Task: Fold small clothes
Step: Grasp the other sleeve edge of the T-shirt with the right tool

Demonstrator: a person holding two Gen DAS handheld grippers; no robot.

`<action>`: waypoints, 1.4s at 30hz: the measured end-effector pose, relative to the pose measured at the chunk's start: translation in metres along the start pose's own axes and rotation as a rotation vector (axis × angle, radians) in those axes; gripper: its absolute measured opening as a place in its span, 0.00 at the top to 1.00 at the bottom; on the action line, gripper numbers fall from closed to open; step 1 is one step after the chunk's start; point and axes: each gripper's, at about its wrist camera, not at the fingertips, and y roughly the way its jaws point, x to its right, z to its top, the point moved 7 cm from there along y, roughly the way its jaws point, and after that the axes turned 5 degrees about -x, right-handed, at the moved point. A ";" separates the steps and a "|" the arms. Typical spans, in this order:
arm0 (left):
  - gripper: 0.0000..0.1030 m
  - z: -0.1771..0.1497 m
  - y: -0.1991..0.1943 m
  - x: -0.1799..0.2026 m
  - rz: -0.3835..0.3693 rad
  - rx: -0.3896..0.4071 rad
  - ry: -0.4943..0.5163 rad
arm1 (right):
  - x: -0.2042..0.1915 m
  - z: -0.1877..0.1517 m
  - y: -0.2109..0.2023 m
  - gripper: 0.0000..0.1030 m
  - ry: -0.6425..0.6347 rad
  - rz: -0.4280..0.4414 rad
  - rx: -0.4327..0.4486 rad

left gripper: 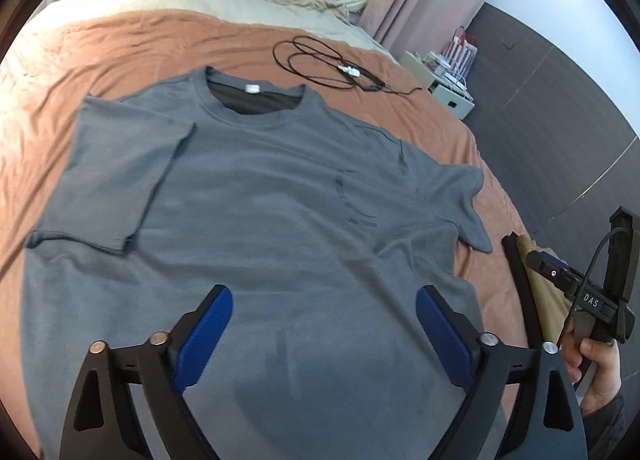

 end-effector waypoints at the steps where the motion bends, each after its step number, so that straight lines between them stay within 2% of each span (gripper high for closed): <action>1: 0.15 0.002 0.007 0.002 -0.006 -0.007 -0.002 | 0.004 0.002 0.003 0.13 0.009 0.006 -0.004; 4: 0.16 0.005 0.022 0.005 -0.027 -0.020 0.004 | 0.014 0.009 0.009 0.15 0.033 0.019 -0.005; 10: 0.28 0.012 0.062 0.018 -0.046 -0.069 0.023 | 0.037 0.024 0.032 0.25 0.084 0.019 -0.017; 14: 0.32 0.017 0.083 0.028 -0.054 -0.092 0.050 | 0.057 0.037 0.050 0.28 0.143 0.021 -0.026; 19: 0.42 0.027 0.107 0.034 -0.054 -0.116 0.066 | 0.081 0.055 0.083 0.44 0.200 0.035 -0.057; 23: 0.46 0.034 0.121 0.036 -0.057 -0.125 0.074 | 0.098 0.068 0.110 0.50 0.221 0.024 -0.078; 25: 0.48 0.038 0.128 0.037 -0.059 -0.130 0.080 | 0.103 0.073 0.122 0.58 0.224 0.014 -0.089; 32: 0.49 0.048 0.140 0.035 -0.069 -0.126 0.082 | 0.116 0.084 0.164 0.60 0.245 0.010 -0.175; 37: 0.49 0.049 0.145 0.033 -0.074 -0.129 0.073 | 0.112 0.083 0.175 0.61 0.197 0.020 -0.227; 38: 0.50 0.050 0.146 0.033 -0.074 -0.130 0.072 | 0.111 0.082 0.175 0.65 0.186 0.018 -0.236; 40: 0.50 0.049 0.148 0.034 -0.070 -0.130 0.068 | 0.113 0.082 0.174 0.86 0.158 -0.012 -0.253; 42: 0.50 0.048 0.147 0.036 -0.074 -0.129 0.065 | 0.114 0.081 0.171 0.97 0.171 0.006 -0.266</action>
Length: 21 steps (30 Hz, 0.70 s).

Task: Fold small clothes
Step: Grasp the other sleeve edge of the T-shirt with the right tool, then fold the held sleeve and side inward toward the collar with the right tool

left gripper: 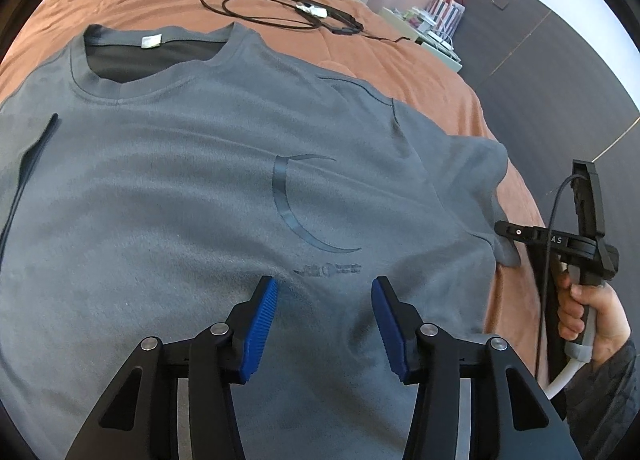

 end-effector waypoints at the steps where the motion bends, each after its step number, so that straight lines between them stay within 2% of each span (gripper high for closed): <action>1: 0.50 -0.001 -0.001 0.002 -0.003 0.000 0.002 | 0.000 0.000 -0.003 0.97 0.007 0.007 0.002; 8: 0.50 0.003 -0.007 0.024 -0.038 0.010 0.025 | -0.002 -0.003 -0.040 0.98 0.010 -0.007 0.050; 13: 0.50 0.006 0.005 0.040 -0.059 -0.003 0.038 | -0.023 0.001 -0.069 0.98 -0.017 -0.015 0.106; 21: 0.51 0.022 0.025 0.069 -0.094 0.002 0.053 | -0.041 -0.007 -0.080 0.98 -0.072 -0.027 0.122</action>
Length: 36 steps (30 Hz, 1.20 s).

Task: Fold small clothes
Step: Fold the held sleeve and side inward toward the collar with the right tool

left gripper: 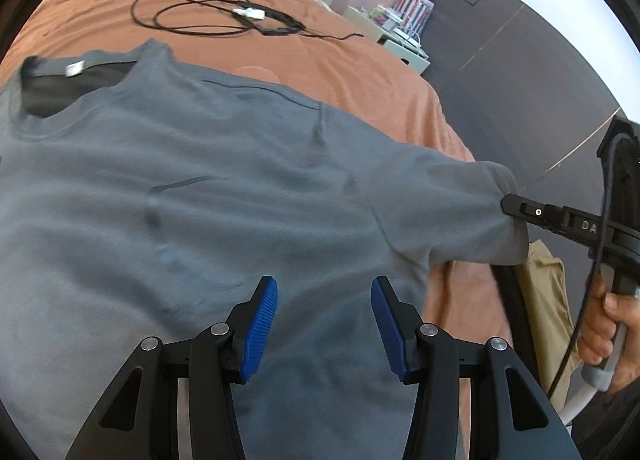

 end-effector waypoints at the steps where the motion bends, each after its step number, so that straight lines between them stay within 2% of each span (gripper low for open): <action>1: 0.53 0.002 0.005 0.004 -0.006 -0.003 0.007 | -0.002 0.002 0.000 0.98 0.001 0.003 0.002; 5: 0.66 0.005 0.024 0.018 -0.012 -0.026 0.032 | -0.006 0.006 -0.005 0.98 -0.006 0.019 0.022; 8: 0.71 0.004 0.035 0.026 -0.025 -0.039 0.040 | -0.014 0.007 -0.011 0.98 -0.015 0.038 0.036; 15: 0.71 -0.003 0.056 0.037 -0.073 -0.071 0.022 | -0.034 0.005 -0.021 0.98 -0.040 0.081 0.050; 21: 0.71 -0.005 0.041 0.025 -0.137 -0.076 -0.038 | -0.045 0.001 -0.022 0.98 -0.055 0.109 0.042; 24: 0.71 -0.003 0.023 0.007 -0.119 -0.053 -0.062 | -0.049 0.002 -0.021 0.98 -0.054 0.127 0.039; 29: 0.71 -0.001 -0.003 -0.030 -0.043 -0.019 -0.113 | -0.063 0.000 -0.017 0.98 -0.060 0.153 0.027; 36: 0.71 -0.005 -0.035 -0.072 0.009 0.024 -0.179 | -0.097 -0.011 -0.001 0.97 -0.106 0.194 -0.023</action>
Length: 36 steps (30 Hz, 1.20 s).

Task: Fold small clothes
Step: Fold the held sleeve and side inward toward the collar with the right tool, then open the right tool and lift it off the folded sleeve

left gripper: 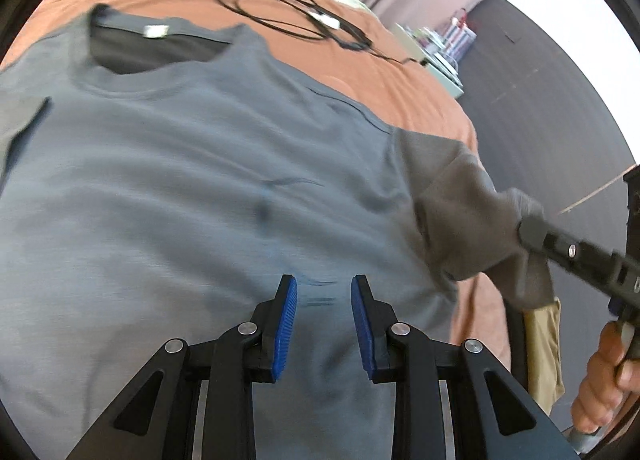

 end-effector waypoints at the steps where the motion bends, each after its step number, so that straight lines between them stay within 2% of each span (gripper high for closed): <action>1: 0.71 -0.001 -0.002 -0.004 0.004 0.003 -0.004 | -0.006 -0.001 0.004 0.96 -0.014 0.015 -0.010; 3: 0.71 -0.002 -0.008 -0.009 0.010 0.007 -0.008 | -0.016 -0.004 0.011 0.96 -0.052 0.026 -0.043; 5: 0.71 -0.003 -0.012 -0.010 0.014 0.011 -0.007 | -0.021 -0.006 0.015 0.88 -0.066 0.044 -0.071; 7: 0.71 -0.004 -0.014 -0.010 0.013 0.011 -0.005 | -0.022 -0.004 0.014 0.42 -0.075 0.029 -0.075; 9: 0.71 -0.001 -0.014 -0.006 0.013 0.012 0.002 | -0.018 0.002 0.007 0.38 -0.067 0.016 -0.032; 12: 0.71 0.002 -0.014 -0.004 0.021 0.013 0.018 | -0.004 0.005 0.000 0.38 -0.014 0.027 -0.009; 15: 0.71 0.002 -0.016 -0.008 0.029 0.016 0.023 | 0.022 0.008 0.007 0.38 0.059 -0.017 0.001; 20: 0.71 0.004 -0.023 -0.025 0.053 0.021 0.023 | 0.054 0.015 0.038 0.38 0.140 -0.031 -0.007; 26: 0.71 0.007 -0.032 -0.048 0.067 0.027 0.012 | 0.056 0.020 0.079 0.38 0.184 -0.031 0.014; 29: 0.71 0.009 -0.035 -0.057 0.072 0.029 0.011 | 0.059 0.023 0.092 0.51 0.170 -0.062 0.029; 31: 0.71 0.009 -0.036 -0.064 0.072 0.029 0.005 | 0.055 0.025 0.096 0.70 0.166 -0.047 0.036; 32: 0.71 0.008 -0.036 -0.066 0.071 0.030 0.000 | 0.054 0.025 0.098 0.77 0.160 -0.046 0.031; 33: 0.71 0.008 -0.037 -0.068 0.069 0.030 -0.004 | 0.048 0.027 0.100 0.89 0.143 -0.047 0.030; 34: 0.71 0.008 -0.037 -0.071 0.065 0.031 -0.008 | 0.044 0.029 0.099 0.95 0.128 -0.045 0.031; 36: 0.71 0.007 -0.039 -0.072 0.063 0.033 -0.008 | 0.032 0.037 0.095 0.96 0.085 -0.058 0.057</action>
